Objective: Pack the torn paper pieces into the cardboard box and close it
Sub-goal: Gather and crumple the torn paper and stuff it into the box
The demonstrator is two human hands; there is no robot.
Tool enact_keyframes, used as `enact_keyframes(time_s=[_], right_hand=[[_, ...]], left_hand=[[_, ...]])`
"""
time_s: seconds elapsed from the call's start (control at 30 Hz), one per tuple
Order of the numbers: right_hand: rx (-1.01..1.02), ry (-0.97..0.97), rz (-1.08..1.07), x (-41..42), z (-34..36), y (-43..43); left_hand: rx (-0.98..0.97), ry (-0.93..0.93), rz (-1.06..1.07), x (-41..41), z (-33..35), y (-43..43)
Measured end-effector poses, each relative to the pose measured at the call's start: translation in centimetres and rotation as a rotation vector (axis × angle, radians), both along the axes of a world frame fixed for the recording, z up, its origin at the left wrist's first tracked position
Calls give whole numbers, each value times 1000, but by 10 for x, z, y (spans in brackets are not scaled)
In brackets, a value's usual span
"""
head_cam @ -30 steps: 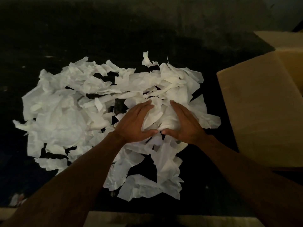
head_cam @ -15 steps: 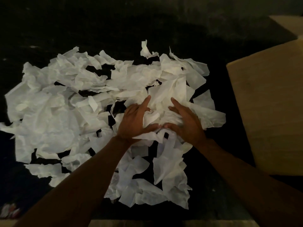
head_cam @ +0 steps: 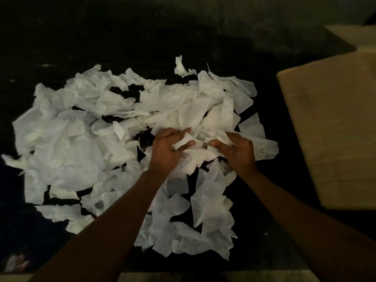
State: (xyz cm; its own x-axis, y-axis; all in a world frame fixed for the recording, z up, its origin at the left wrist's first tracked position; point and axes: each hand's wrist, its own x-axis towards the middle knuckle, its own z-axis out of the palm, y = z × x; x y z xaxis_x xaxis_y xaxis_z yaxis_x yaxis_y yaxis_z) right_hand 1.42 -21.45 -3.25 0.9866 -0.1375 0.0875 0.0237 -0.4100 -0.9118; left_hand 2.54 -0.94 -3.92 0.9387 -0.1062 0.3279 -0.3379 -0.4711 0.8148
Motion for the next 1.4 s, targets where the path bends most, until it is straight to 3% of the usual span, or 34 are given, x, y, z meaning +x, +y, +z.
enact_keyframes(time_s=[0.17, 0.47, 0.83, 1.1, 1.4], right_hand=[[101, -77, -75, 5, 33, 3], [-140, -339, 48, 9, 95, 14], [5, -485, 37, -13, 173, 16], [49, -544, -141, -38, 227, -33], [-201, -607, -443, -87, 254, -156]], left_hand=[[-116, -11, 95, -1, 36, 1], [38, -239, 132, -11, 102, 7], [87, -337, 206, -41, 172, 12], [14, -475, 67, -26, 221, -35], [-159, -501, -186, -27, 246, -182]])
